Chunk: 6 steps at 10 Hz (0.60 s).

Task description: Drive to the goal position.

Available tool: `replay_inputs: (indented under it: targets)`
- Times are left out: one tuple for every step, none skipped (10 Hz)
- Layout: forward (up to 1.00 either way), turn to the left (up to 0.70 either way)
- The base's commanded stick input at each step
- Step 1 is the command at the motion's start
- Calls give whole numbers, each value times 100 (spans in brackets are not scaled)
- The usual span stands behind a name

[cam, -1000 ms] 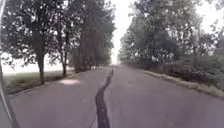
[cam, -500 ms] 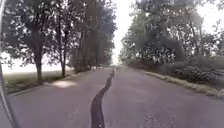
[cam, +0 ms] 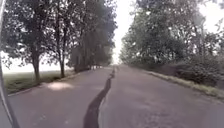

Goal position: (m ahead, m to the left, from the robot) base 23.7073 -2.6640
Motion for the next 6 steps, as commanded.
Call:
replay_inputs:
  targets:
    - [70,0]
    - [70,0]
    - [70,0]
    - [70,0]
    - [70,0]
    - [70,0]
